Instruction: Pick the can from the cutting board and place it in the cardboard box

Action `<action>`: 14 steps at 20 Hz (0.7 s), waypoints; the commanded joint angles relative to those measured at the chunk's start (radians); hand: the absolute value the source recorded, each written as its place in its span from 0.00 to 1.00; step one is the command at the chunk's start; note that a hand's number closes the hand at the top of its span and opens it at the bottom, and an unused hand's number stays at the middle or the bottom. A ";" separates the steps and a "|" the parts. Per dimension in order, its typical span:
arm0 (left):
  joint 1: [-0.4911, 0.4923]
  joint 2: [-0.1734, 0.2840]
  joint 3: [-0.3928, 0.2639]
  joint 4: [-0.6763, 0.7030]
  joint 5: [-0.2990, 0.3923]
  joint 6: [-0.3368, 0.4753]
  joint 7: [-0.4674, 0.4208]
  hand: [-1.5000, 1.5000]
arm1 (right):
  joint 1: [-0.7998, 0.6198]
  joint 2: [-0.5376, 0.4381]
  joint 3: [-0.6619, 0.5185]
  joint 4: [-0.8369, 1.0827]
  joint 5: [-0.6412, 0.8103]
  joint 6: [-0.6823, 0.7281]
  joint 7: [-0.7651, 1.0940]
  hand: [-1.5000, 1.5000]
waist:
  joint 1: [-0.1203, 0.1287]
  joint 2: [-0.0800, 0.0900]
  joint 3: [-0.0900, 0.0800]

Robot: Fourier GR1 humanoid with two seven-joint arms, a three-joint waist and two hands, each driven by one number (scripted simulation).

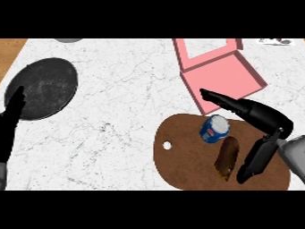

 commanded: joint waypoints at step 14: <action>-0.101 0.003 -0.006 0.143 -0.062 0.001 -0.048 0.50 | -0.338 -0.140 0.179 0.341 0.519 0.050 -0.592 0.00 | 0.019 0.001 -0.004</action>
